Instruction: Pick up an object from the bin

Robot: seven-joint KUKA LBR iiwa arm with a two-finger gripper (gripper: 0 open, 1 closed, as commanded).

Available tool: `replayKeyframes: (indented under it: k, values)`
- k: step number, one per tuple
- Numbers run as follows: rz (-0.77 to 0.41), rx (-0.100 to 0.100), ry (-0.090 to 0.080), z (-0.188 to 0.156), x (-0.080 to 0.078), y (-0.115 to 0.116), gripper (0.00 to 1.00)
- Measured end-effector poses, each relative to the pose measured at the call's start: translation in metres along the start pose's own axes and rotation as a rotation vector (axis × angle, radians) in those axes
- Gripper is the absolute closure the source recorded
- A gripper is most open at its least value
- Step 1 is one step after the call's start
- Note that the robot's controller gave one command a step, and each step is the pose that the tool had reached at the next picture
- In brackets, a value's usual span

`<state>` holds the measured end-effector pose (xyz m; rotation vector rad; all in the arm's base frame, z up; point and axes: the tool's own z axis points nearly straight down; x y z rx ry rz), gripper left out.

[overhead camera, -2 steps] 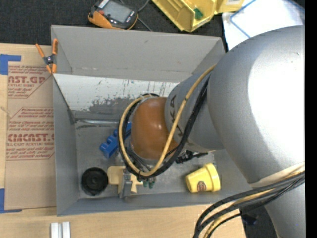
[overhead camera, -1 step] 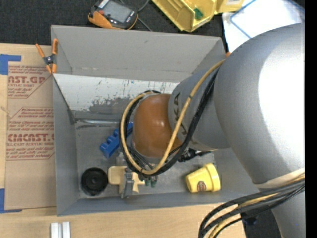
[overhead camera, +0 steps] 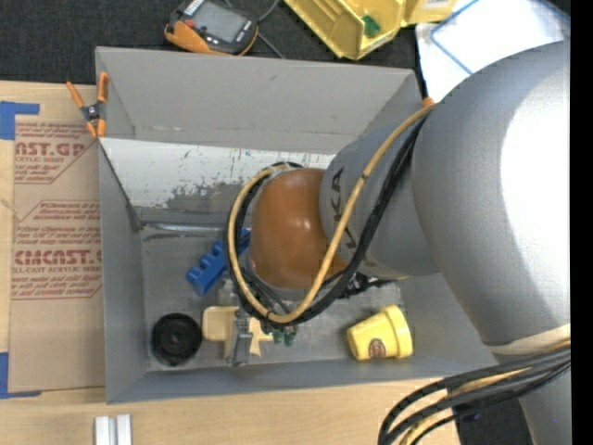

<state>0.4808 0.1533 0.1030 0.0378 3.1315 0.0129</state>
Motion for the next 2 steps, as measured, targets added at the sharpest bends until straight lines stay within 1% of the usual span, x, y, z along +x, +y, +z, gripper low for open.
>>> replayKeyframes:
  k: [1, 2]
  values:
    - [-0.001, 0.001, 0.005, -0.019, 0.001, 0.0, 1.0]
    - [-0.002, -0.003, 0.0, -0.078, -0.001, 0.002, 1.0]
